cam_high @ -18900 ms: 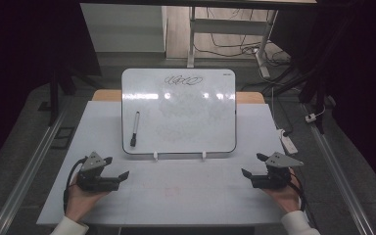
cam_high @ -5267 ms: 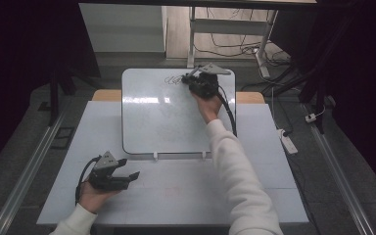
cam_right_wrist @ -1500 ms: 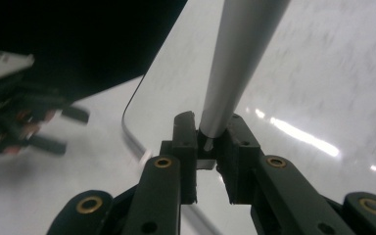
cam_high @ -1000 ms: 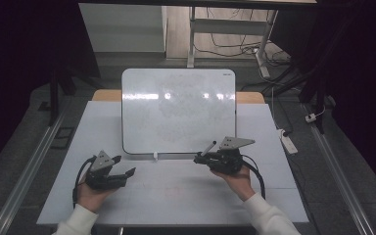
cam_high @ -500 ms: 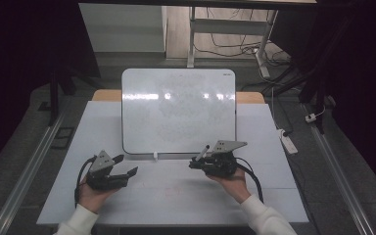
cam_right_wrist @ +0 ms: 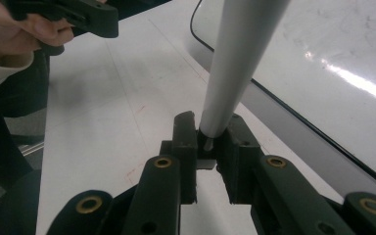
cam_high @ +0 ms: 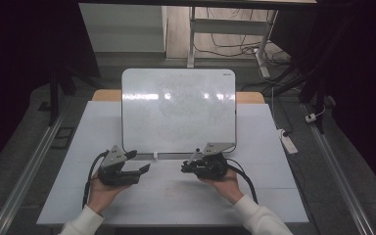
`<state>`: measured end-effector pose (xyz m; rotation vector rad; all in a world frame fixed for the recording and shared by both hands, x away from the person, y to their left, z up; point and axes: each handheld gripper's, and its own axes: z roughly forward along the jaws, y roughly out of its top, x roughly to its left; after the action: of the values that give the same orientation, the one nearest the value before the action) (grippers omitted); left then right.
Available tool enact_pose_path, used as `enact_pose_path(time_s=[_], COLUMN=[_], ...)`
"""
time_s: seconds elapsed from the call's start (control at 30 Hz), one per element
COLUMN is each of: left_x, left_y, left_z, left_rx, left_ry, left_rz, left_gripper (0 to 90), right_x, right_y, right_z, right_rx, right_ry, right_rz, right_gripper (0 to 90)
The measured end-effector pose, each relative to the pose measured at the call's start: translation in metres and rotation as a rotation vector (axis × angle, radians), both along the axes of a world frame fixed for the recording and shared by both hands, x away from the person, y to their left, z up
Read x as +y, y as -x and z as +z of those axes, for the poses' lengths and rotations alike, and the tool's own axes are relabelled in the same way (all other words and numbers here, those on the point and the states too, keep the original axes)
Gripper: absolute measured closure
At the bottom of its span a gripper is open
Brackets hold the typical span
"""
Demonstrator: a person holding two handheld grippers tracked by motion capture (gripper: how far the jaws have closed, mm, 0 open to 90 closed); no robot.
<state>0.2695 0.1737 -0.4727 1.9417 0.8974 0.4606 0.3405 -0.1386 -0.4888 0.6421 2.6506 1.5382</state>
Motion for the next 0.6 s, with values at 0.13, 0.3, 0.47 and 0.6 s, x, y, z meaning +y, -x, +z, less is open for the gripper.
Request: enact_pose_path(time_s=[0.13, 0.3, 0.47, 0.6], left_x=[-0.018, -0.045, -0.070, -0.086], left_y=[-0.002, -0.009, -0.017, -0.023], left_z=[0.013, 0.023, 0.028, 0.028], left_rx=[-0.011, -0.013, -0.019, -0.024], left_ry=[0.011, 0.007, 0.001, -0.002], left_rz=[-0.033, -0.095, -0.164, -0.204], left_gripper=[30.9, 33.5, 37.9, 43.0], right_x=[0.006, 0.012, 0.015, 0.015], right_y=[-0.001, -0.001, -0.001, -0.001], right_z=[0.002, 0.003, 0.001, 0.001], right_rx=[-0.001, 0.000, 0.012, 0.019], right_ry=[-0.003, -0.006, -0.003, -0.006], right_rz=[0.018, 0.038, 0.046, 0.045], right_gripper=[77.3, 77.3, 77.3, 77.3])
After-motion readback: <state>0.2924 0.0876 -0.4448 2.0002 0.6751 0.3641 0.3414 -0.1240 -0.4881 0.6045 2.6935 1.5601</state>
